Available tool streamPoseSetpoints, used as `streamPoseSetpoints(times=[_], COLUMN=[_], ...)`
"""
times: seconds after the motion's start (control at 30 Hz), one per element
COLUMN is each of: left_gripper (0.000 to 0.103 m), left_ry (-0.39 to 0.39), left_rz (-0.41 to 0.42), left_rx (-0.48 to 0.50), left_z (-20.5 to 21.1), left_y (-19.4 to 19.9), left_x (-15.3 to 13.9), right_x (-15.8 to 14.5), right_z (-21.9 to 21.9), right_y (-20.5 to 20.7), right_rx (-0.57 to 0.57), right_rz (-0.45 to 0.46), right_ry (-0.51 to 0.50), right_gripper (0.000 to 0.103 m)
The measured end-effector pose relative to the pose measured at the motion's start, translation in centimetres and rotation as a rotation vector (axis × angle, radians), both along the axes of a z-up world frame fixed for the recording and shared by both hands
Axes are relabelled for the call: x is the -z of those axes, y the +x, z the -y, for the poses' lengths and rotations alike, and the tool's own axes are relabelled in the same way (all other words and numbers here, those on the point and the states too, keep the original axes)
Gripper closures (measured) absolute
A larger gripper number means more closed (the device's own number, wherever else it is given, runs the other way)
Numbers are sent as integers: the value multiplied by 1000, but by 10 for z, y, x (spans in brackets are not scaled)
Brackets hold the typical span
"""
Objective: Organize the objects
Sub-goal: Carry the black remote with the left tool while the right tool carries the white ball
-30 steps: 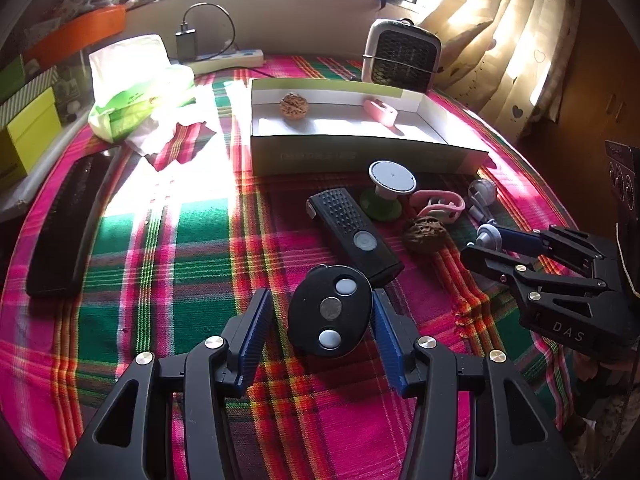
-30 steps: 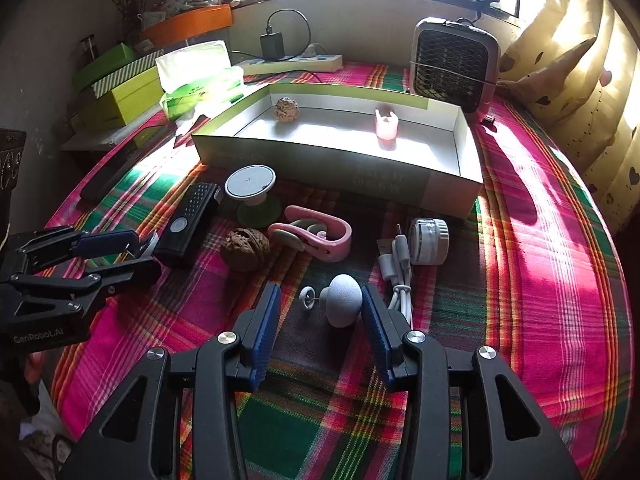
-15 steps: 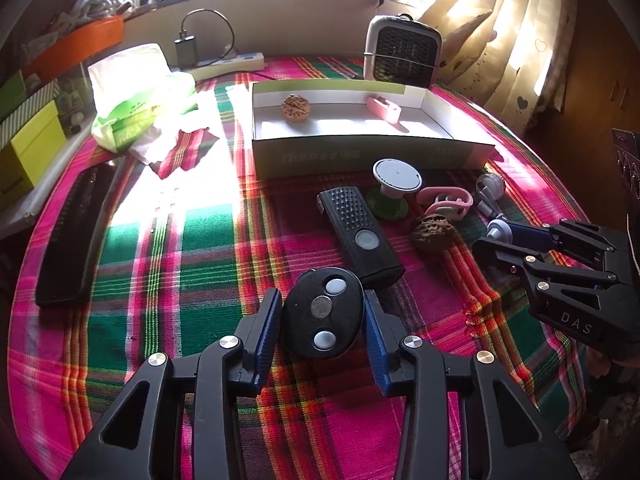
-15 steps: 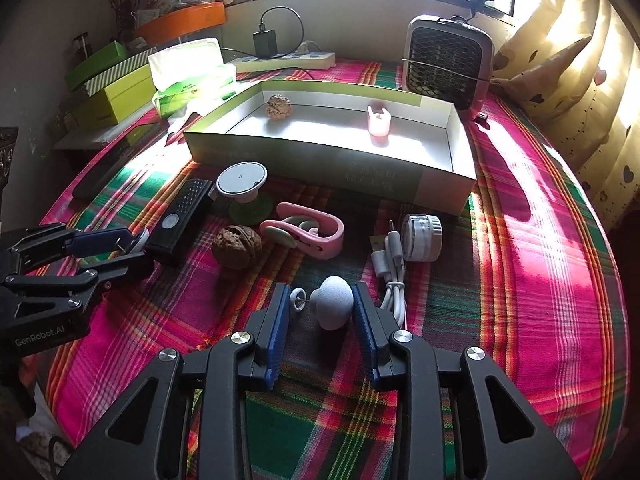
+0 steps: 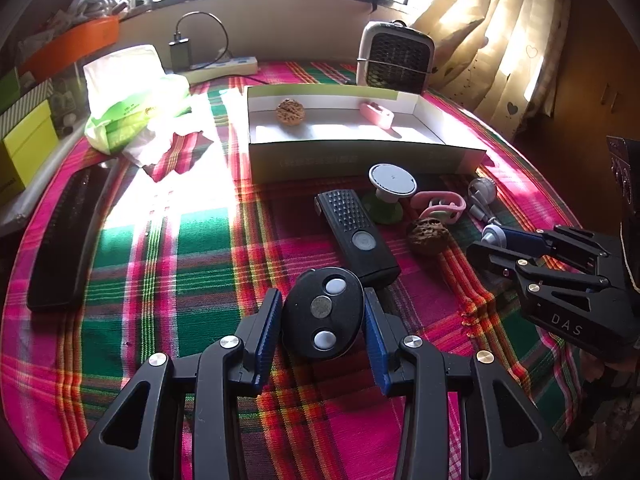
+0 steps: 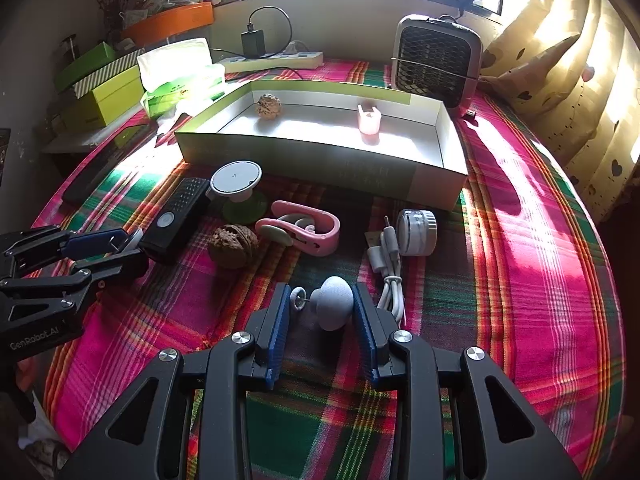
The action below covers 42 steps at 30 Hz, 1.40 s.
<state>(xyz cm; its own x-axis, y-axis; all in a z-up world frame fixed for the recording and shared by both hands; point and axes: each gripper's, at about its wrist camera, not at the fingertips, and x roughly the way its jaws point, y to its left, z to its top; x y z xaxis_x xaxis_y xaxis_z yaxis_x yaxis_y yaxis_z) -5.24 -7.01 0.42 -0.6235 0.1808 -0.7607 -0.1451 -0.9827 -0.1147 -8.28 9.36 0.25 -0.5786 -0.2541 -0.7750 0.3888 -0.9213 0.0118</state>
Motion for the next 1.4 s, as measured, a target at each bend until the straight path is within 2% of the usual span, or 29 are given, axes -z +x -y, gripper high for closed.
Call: streamPoseSetpoints(times=[0.7, 1.4], left_gripper=[66, 66], left_ry=[-23, -27], left_rz=[6, -29], left_rx=[-13, -5], left_z=[-10, -21], left_y=[-1, 5], left_x=[-3, -21], right_x=[-1, -7], right_z=[-4, -6], right_y=[-1, 4], right_rx=[-11, -25], right_rz=[13, -5], right_ry=[-52, -75], right_gripper=[70, 70])
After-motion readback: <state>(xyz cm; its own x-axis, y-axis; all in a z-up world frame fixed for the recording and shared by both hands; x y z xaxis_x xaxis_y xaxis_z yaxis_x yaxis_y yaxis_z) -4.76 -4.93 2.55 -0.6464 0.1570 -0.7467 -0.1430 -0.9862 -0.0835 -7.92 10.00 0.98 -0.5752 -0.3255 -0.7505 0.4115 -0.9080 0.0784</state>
